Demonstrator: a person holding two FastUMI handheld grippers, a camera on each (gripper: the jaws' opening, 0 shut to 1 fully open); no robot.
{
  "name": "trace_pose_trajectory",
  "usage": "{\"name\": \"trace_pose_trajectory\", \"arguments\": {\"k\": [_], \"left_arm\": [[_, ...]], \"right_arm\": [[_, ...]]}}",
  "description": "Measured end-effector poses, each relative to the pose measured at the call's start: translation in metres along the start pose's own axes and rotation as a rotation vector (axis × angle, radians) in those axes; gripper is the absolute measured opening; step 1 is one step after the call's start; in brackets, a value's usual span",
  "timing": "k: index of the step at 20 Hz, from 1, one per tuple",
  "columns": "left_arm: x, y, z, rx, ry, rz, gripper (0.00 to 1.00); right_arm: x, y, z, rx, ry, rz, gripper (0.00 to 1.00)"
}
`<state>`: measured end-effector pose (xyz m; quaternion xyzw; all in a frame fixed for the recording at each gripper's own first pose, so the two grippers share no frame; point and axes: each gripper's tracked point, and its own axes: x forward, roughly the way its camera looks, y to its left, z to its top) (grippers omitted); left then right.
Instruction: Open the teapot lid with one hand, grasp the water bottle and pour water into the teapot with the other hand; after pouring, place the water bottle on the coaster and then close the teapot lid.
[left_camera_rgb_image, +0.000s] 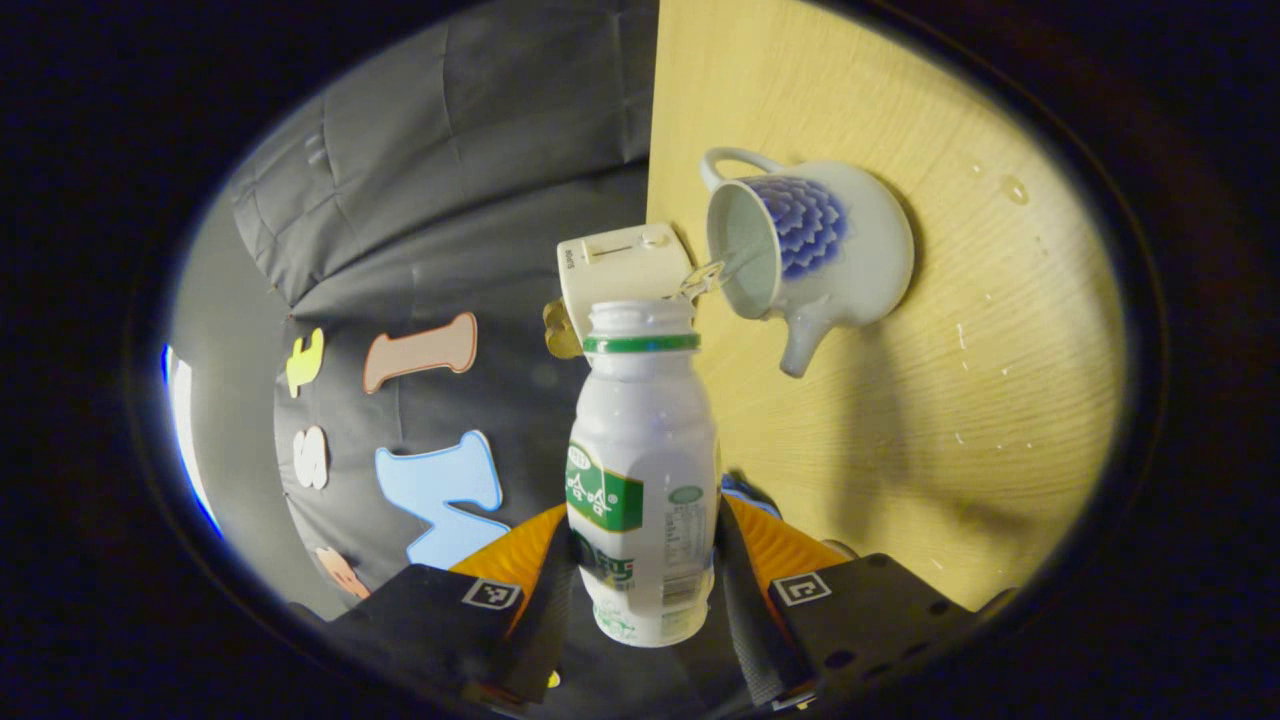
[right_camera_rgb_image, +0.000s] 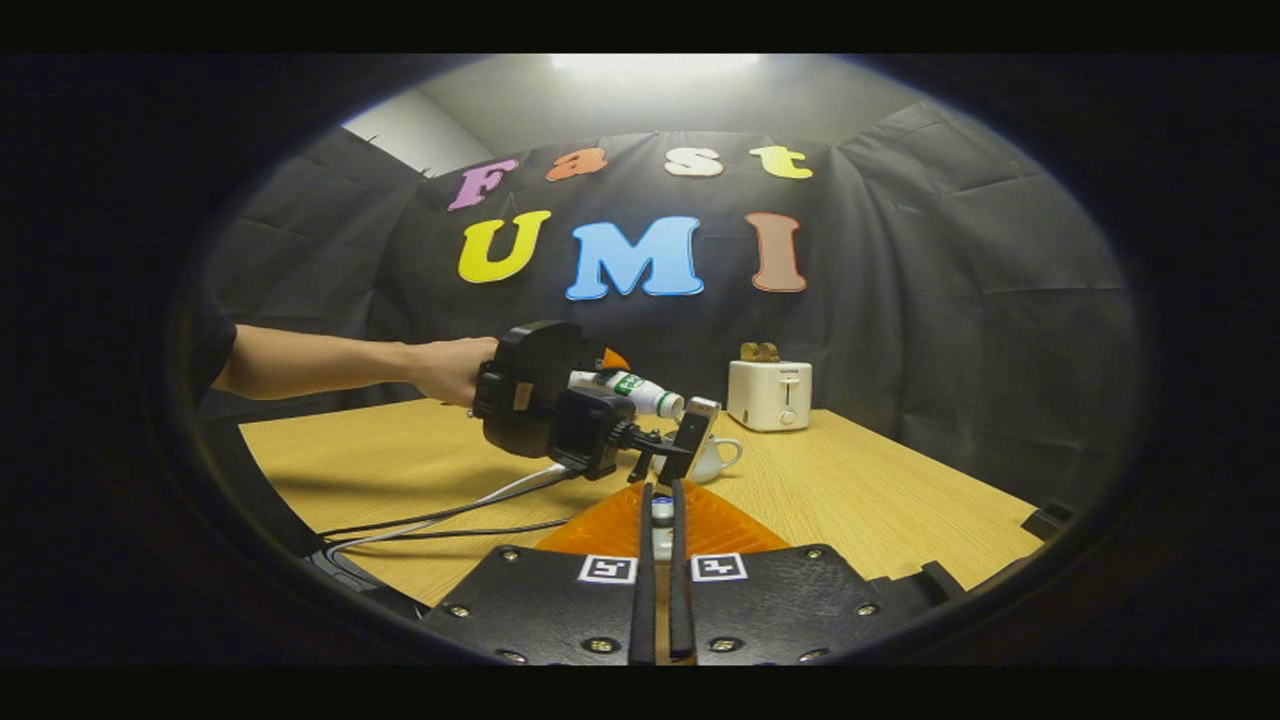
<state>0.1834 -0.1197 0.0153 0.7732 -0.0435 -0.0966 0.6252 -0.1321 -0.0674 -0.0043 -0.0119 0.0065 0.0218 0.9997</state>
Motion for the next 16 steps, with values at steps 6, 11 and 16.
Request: {"name": "trace_pose_trajectory", "arguments": {"k": [6,11,16], "left_arm": [[-0.0009,-0.0029,-0.0024,0.025,0.007,-0.009,0.76],[-0.0011,-0.0026,-0.0018,0.049,0.010,-0.014,0.76],[-0.0015,0.0003,-0.0004,0.082,0.008,-0.008,0.76]], "right_arm": [[0.0003,-0.0010,-0.0020,0.000,0.006,-0.005,0.05],[-0.0011,-0.0002,-0.0021,0.003,0.007,-0.005,0.06],[-0.0020,-0.0004,-0.0024,0.000,0.008,-0.005,0.06]]}}
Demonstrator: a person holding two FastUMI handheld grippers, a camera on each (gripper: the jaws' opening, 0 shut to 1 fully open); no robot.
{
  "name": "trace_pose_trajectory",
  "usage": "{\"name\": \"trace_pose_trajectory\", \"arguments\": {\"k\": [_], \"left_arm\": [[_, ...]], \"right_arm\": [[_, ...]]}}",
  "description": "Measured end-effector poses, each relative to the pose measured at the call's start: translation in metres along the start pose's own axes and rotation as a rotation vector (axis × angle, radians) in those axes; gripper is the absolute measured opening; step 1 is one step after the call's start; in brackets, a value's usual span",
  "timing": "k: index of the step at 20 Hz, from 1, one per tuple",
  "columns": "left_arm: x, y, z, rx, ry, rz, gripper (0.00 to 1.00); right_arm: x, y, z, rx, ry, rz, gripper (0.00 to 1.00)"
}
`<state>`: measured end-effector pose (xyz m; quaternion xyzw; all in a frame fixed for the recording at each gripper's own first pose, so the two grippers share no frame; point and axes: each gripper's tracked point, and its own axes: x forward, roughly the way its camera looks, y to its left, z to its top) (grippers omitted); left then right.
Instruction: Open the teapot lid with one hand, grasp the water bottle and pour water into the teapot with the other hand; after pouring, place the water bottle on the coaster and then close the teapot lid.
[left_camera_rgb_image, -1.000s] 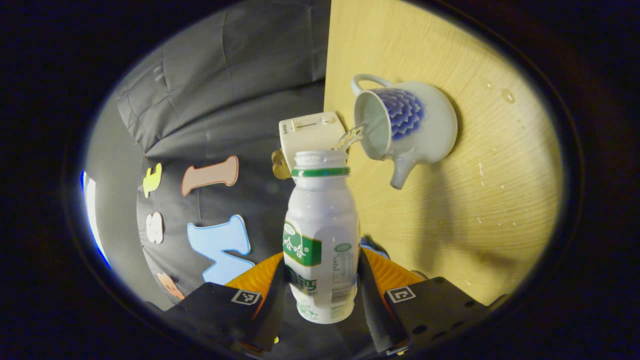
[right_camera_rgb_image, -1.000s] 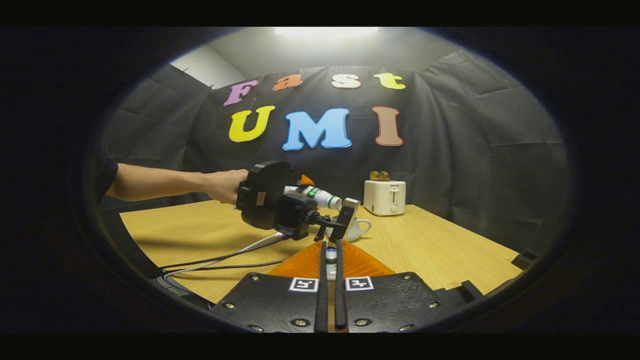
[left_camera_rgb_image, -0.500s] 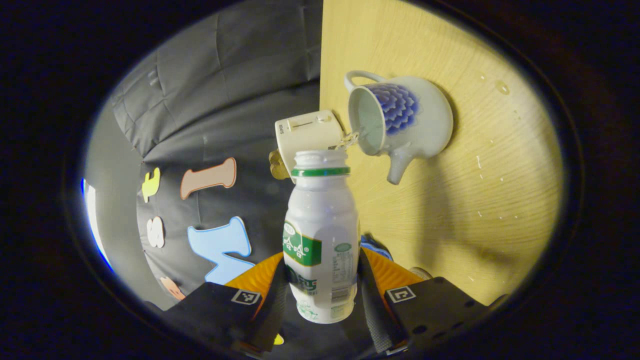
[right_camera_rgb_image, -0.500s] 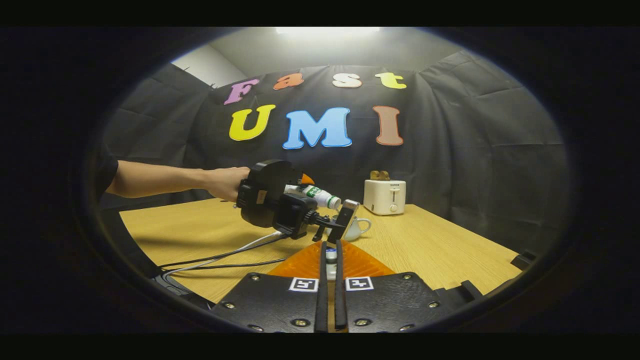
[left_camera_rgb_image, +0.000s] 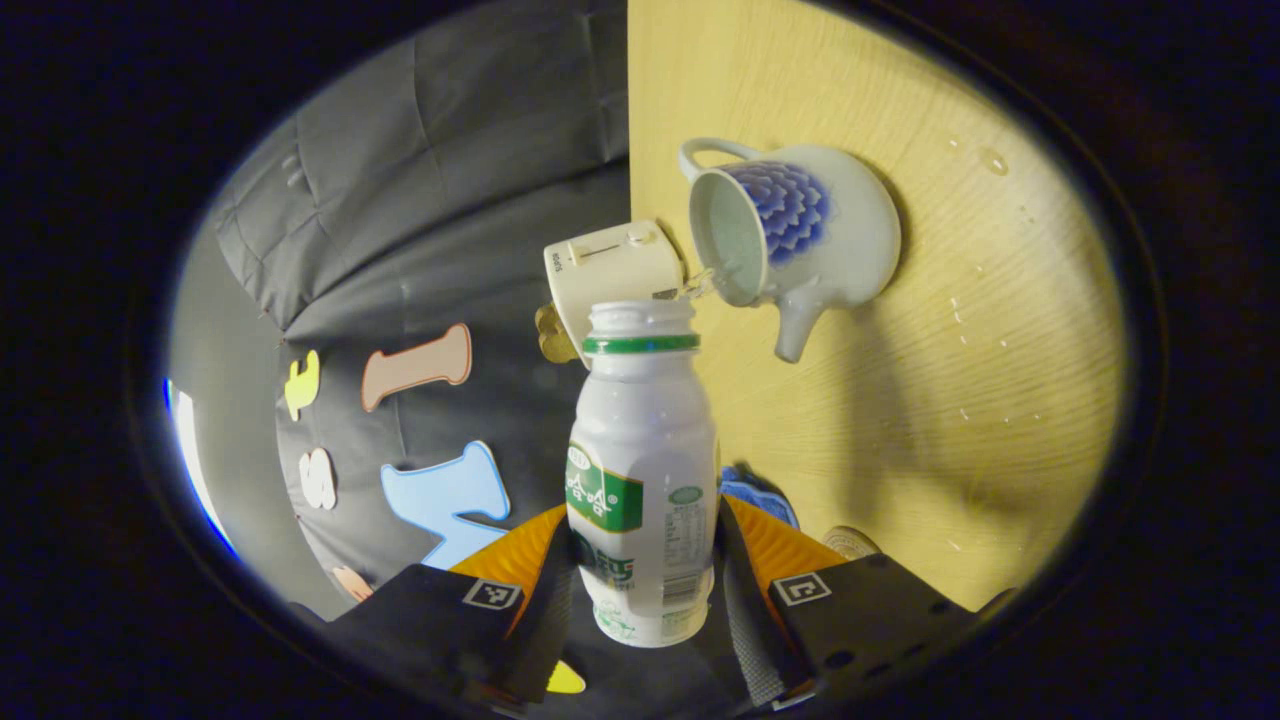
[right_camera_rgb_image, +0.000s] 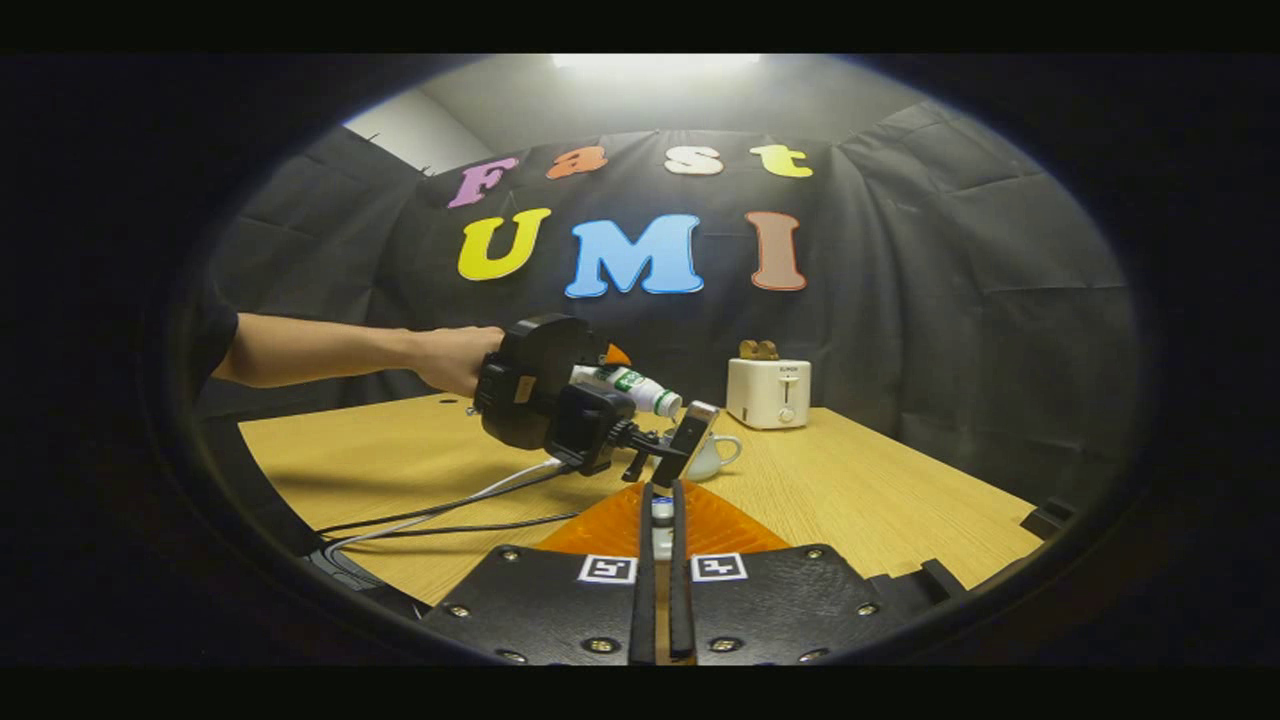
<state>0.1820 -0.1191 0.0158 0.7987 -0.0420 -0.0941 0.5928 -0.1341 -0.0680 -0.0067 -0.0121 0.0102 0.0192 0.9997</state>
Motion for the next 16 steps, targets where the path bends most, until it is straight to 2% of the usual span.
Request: {"name": "trace_pose_trajectory", "arguments": {"k": [1,2,6,9,10,11,13,14,16], "left_arm": [[0.000,0.001,0.000,0.011,0.000,0.002,0.81],[0.001,0.000,0.001,0.018,0.000,-0.003,0.76],[0.000,0.004,0.005,0.061,-0.007,0.007,0.76],[0.000,0.005,0.009,0.072,-0.012,0.005,0.76],[0.000,0.006,0.011,0.090,-0.015,0.008,0.81],[-0.001,0.008,0.011,0.104,-0.016,0.013,0.76],[-0.001,0.010,0.011,0.118,-0.018,0.016,0.76],[-0.001,0.012,0.012,0.126,-0.020,0.020,0.81],[-0.001,0.014,0.013,0.142,-0.019,0.024,0.81]], "right_arm": [[0.000,0.000,-0.001,0.003,0.001,0.000,0.06],[0.000,-0.001,0.000,0.004,0.002,-0.001,0.06],[-0.001,-0.001,-0.003,0.004,0.003,-0.001,0.06],[-0.003,-0.003,0.001,0.007,-0.009,-0.010,0.05],[-0.004,-0.005,0.001,0.007,-0.010,-0.013,0.06],[-0.005,-0.004,0.001,0.006,-0.008,-0.013,0.06],[-0.004,-0.004,0.002,0.004,-0.010,-0.013,0.06],[-0.004,-0.003,0.002,0.003,-0.011,-0.013,0.06],[-0.005,-0.003,0.002,0.000,-0.011,-0.014,0.06]]}}
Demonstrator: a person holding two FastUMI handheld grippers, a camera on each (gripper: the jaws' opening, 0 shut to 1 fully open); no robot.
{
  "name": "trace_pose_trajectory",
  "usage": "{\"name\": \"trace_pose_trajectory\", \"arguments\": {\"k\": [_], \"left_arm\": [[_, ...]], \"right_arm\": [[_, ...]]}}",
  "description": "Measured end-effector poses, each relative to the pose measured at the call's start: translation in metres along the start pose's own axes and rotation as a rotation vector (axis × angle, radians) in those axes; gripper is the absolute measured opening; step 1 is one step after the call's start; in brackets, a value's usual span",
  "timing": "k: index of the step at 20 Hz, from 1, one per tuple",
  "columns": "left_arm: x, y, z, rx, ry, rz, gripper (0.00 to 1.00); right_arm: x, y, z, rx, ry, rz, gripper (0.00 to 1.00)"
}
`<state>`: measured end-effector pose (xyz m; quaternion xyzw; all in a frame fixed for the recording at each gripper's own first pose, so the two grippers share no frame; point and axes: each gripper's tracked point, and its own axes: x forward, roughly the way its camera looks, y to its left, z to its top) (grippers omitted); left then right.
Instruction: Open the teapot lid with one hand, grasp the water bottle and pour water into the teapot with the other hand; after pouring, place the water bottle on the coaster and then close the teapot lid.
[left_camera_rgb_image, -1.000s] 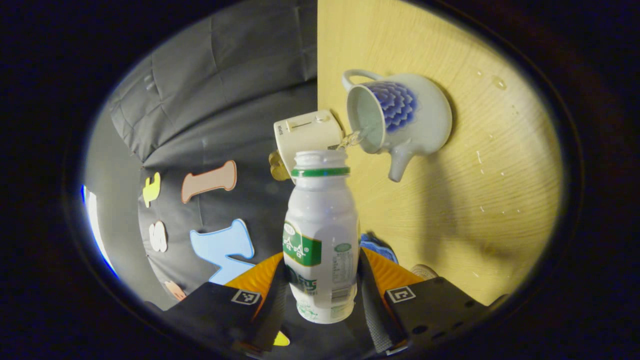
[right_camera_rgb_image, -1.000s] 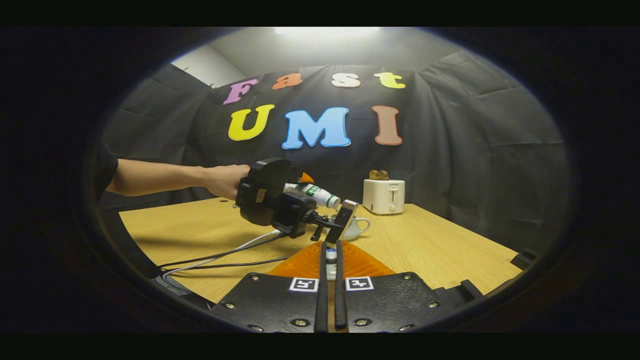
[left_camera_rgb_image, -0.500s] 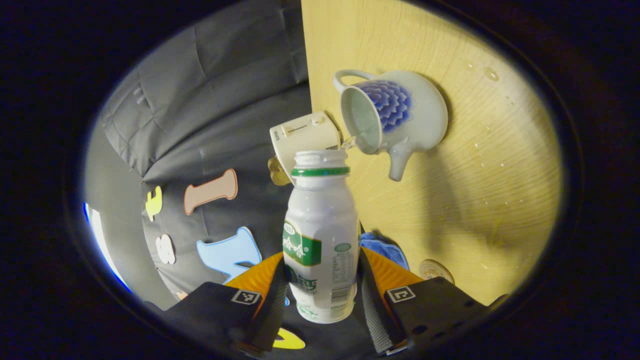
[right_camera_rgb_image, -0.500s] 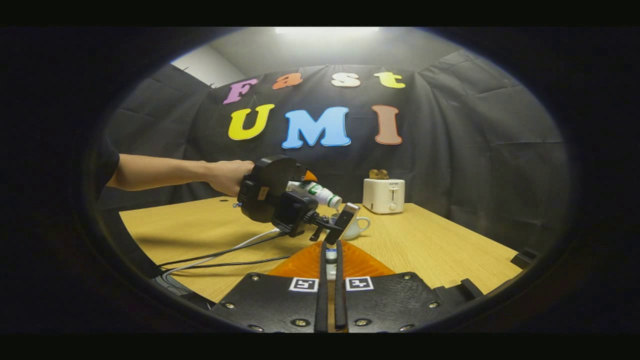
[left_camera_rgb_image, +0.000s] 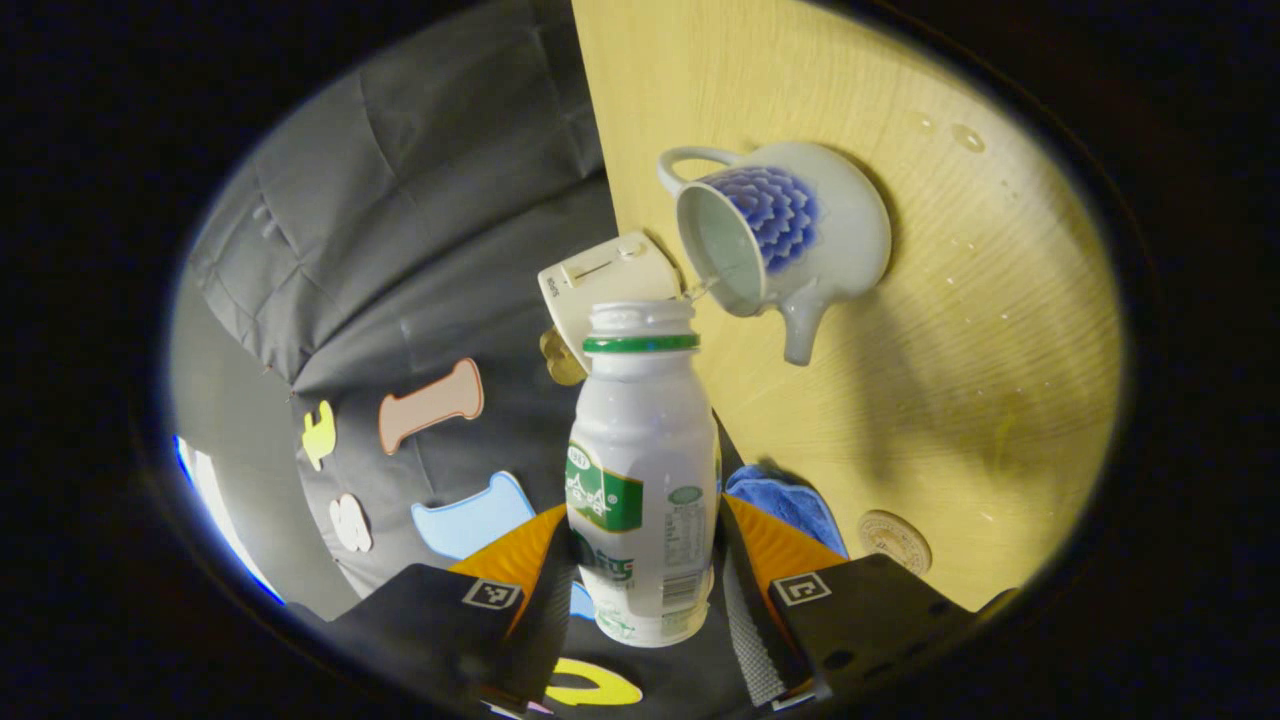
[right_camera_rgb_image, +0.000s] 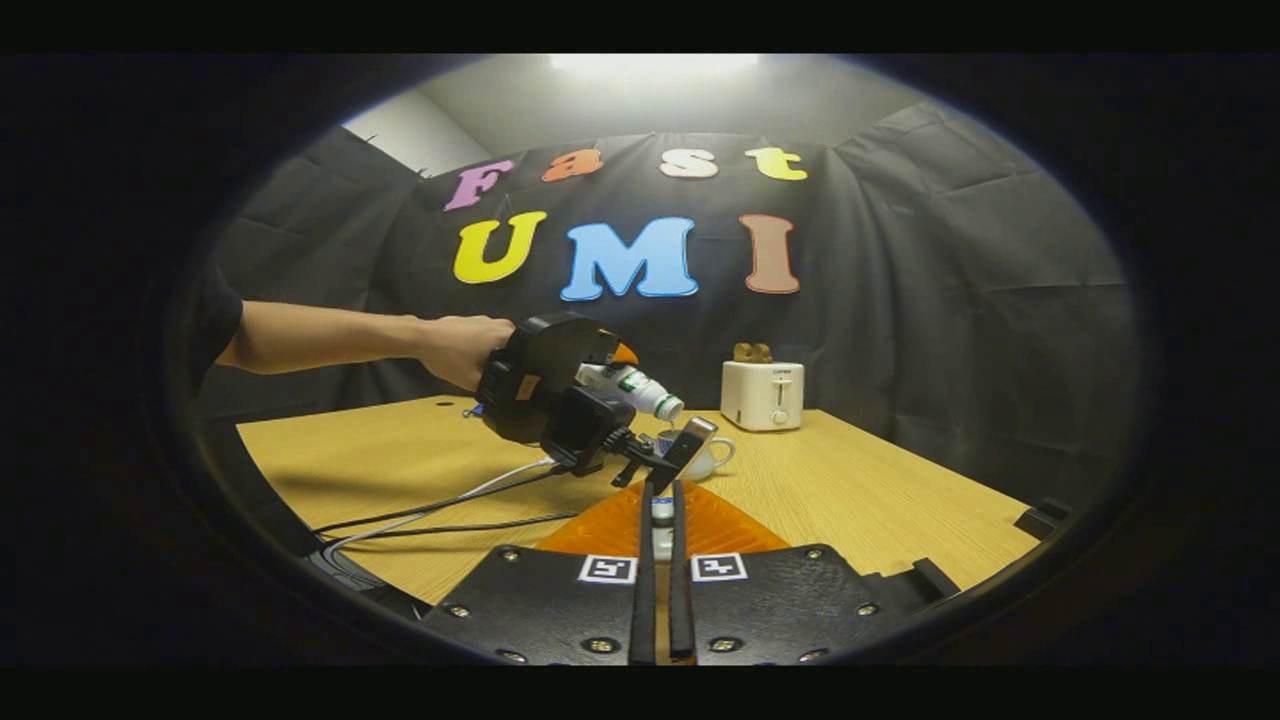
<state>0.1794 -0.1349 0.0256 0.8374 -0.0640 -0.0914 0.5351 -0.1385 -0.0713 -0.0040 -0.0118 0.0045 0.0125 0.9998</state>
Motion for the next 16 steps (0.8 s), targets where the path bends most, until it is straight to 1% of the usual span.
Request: {"name": "trace_pose_trajectory", "arguments": {"k": [2,3,5,6,7,9,10,16], "left_arm": [[0.000,0.002,0.000,0.010,-0.004,0.003,0.81],[0.000,0.003,0.001,0.015,-0.004,0.005,0.76],[0.000,0.005,0.001,0.035,-0.007,0.009,0.76],[-0.001,0.007,0.001,0.045,-0.008,0.011,0.81],[-0.001,0.008,0.002,0.053,-0.009,0.015,0.76],[-0.001,0.009,0.004,0.060,-0.016,0.016,0.76],[0.000,0.009,0.005,0.058,-0.021,0.017,0.81],[0.001,0.012,0.008,0.075,-0.027,0.024,0.81]], "right_arm": [[0.000,0.000,0.001,0.001,-0.002,0.001,0.06],[0.000,0.000,0.003,0.001,-0.005,-0.001,0.06],[0.000,-0.001,0.003,-0.001,-0.007,-0.003,0.06],[0.000,0.000,0.003,-0.001,-0.006,-0.003,0.06],[0.001,-0.001,0.003,0.000,-0.006,-0.004,0.06],[0.001,-0.001,0.004,0.002,-0.006,-0.003,0.05],[0.000,0.000,0.004,0.005,-0.008,0.001,0.05],[0.001,0.000,0.007,-0.003,-0.015,-0.003,0.06]]}}
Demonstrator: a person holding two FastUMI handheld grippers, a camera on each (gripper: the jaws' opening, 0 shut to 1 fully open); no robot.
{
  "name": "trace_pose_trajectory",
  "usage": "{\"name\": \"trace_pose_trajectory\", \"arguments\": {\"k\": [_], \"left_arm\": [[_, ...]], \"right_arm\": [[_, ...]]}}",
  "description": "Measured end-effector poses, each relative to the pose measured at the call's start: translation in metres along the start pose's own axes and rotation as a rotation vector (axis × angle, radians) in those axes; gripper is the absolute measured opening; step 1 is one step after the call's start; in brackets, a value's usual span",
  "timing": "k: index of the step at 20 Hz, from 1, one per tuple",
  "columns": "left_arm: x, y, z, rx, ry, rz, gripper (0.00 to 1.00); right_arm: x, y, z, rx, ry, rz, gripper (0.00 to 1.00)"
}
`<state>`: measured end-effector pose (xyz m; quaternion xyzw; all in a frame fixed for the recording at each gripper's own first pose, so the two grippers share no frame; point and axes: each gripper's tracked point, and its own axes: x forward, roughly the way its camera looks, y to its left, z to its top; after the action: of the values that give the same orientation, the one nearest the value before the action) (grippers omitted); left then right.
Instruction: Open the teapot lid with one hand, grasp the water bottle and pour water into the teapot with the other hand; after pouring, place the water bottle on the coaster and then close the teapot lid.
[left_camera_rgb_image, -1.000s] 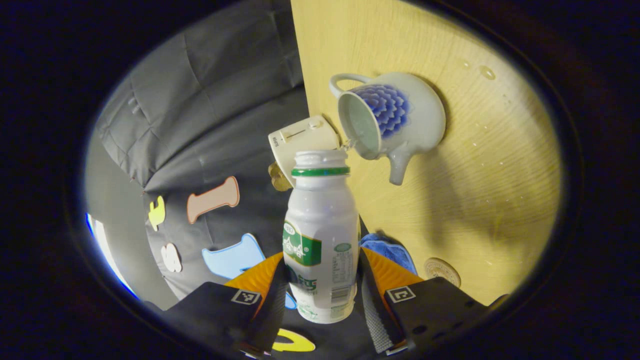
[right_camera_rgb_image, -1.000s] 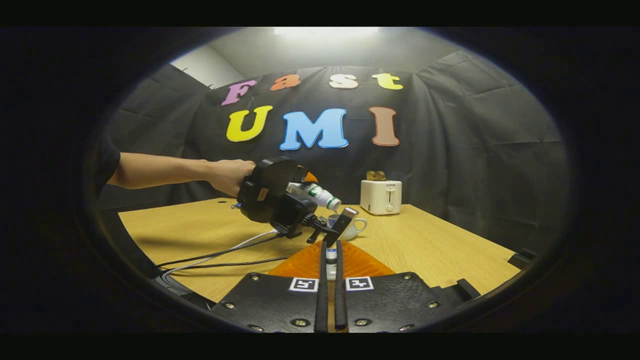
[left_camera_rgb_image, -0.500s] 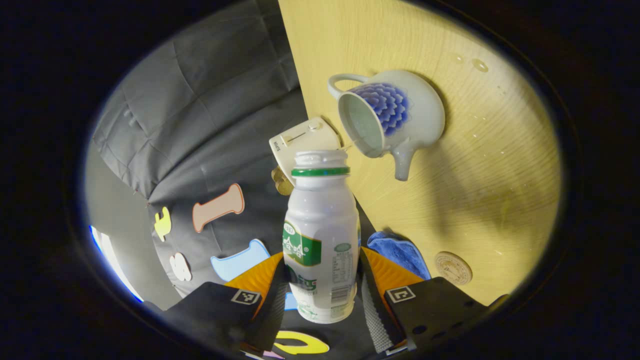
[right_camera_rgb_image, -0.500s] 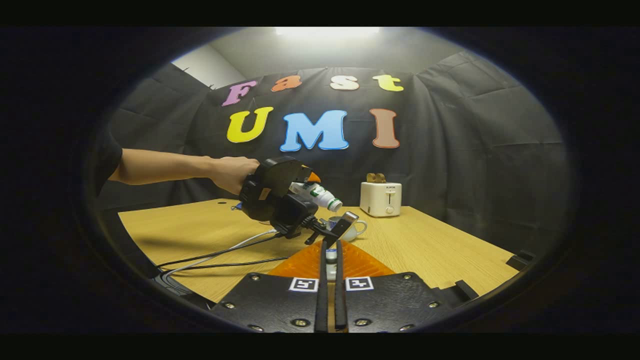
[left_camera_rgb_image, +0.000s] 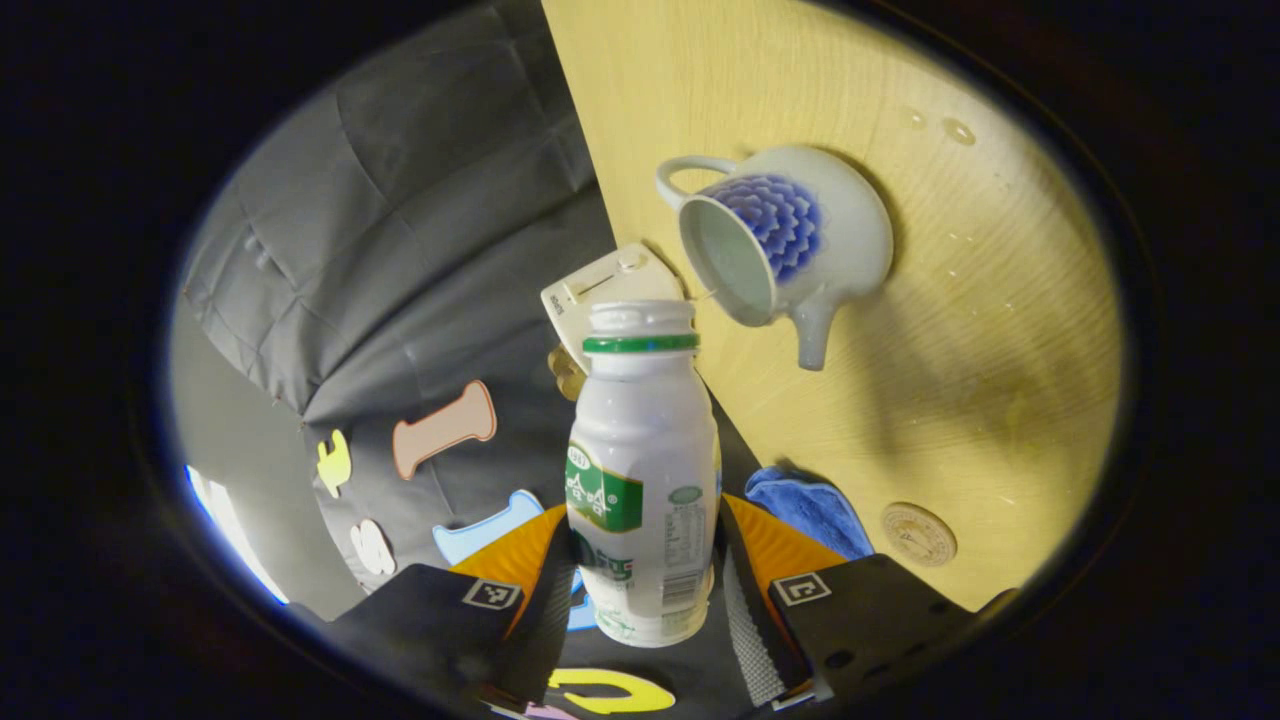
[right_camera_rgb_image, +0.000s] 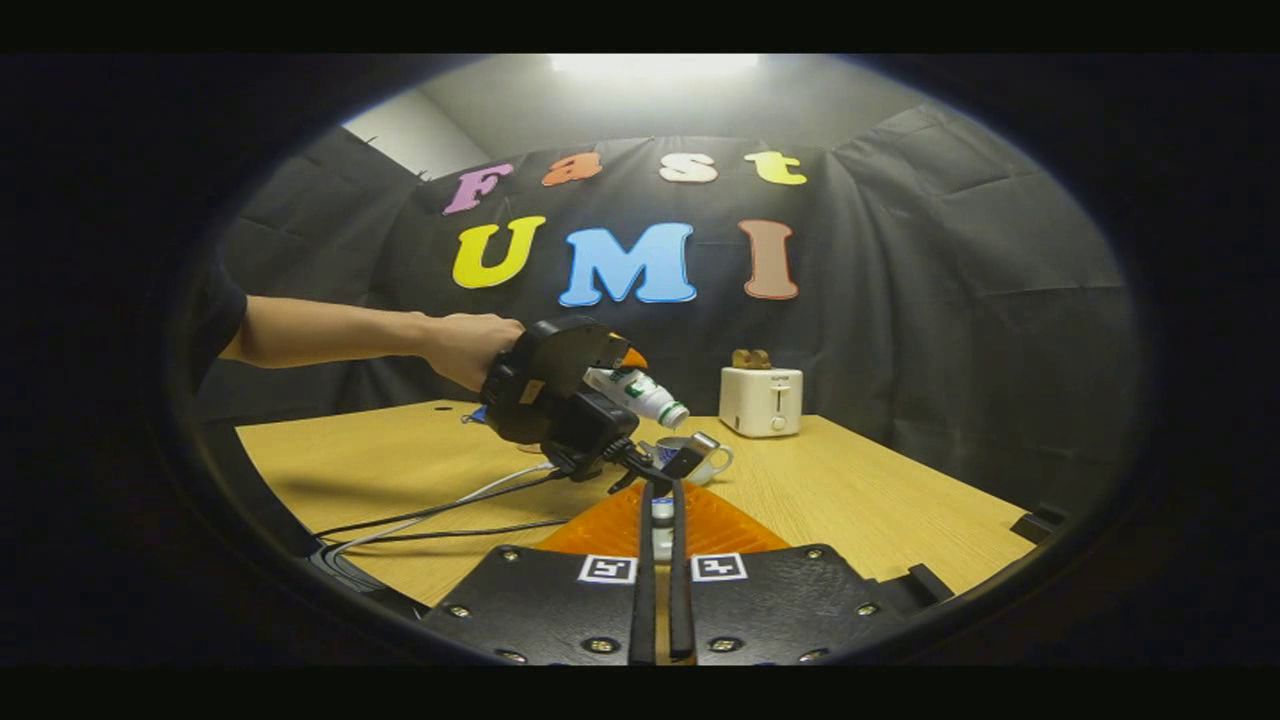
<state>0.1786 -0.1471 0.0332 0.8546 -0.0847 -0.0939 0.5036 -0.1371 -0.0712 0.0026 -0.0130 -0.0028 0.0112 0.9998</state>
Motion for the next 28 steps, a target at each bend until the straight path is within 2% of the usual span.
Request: {"name": "trace_pose_trajectory", "arguments": {"k": [1,2,10,11,12,13,15,16,18,21,22,23,24,25,26,27,28], "left_arm": [[0.000,0.000,0.001,0.000,0.000,0.001,0.81],[0.000,0.001,0.000,0.000,0.000,0.002,0.76],[0.000,-0.001,0.004,-0.039,-0.013,0.011,0.76],[-0.001,-0.002,0.005,-0.058,-0.018,0.016,0.76],[-0.001,-0.003,0.006,-0.085,-0.024,0.018,0.81],[-0.001,-0.007,0.008,-0.111,-0.028,0.011,0.76],[-0.002,-0.013,0.010,-0.157,-0.034,0.003,0.76],[-0.002,-0.016,0.010,-0.185,-0.036,-0.002,0.81],[-0.002,-0.025,0.012,-0.270,-0.043,-0.020,0.76],[-0.009,-0.034,0.014,-0.434,-0.054,-0.034,0.76],[-0.011,-0.035,0.011,-0.511,-0.057,-0.034,0.76],[-0.014,-0.035,0.009,-0.595,-0.058,-0.033,0.82],[-0.018,-0.036,0.003,-0.678,-0.049,-0.027,0.82],[-0.022,-0.033,-0.007,-0.761,-0.037,-0.011,0.76],[-0.029,-0.032,-0.016,-0.855,-0.027,0.003,0.81],[-0.037,-0.031,-0.026,-0.962,-0.015,0.018,0.76],[-0.045,-0.032,-0.038,-1.072,-0.005,0.035,0.82]], "right_arm": [[0.000,0.000,0.001,-0.002,0.000,0.000,0.06],[0.000,0.000,0.001,-0.003,0.000,0.000,0.06],[0.001,0.000,-0.001,-0.009,0.005,-0.004,0.05],[0.001,0.000,-0.002,-0.010,0.006,-0.004,0.06],[0.001,0.001,-0.002,-0.010,0.009,-0.004,0.06],[0.002,0.001,-0.001,-0.008,0.005,-0.003,0.06],[0.001,0.000,0.005,-0.016,-0.008,-0.008,0.06],[0.001,-0.002,0.007,-0.025,-0.017,-0.012,0.05],[0.001,-0.003,0.015,-0.031,-0.033,-0.017,0.06],[0.000,-0.009,0.028,-0.030,-0.066,-0.030,0.06],[0.002,-0.013,0.032,-0.031,-0.074,-0.036,0.06],[0.004,-0.018,0.037,-0.029,-0.082,-0.045,0.05],[0.008,-0.022,0.041,-0.024,-0.083,-0.052,0.05],[0.011,-0.025,0.046,-0.014,-0.084,-0.048,0.05],[0.013,-0.026,0.052,-0.007,-0.089,-0.045,0.05],[0.017,-0.028,0.059,-0.010,-0.099,-0.045,0.05],[0.023,-0.030,0.066,-0.023,-0.109,-0.046,0.05]]}}
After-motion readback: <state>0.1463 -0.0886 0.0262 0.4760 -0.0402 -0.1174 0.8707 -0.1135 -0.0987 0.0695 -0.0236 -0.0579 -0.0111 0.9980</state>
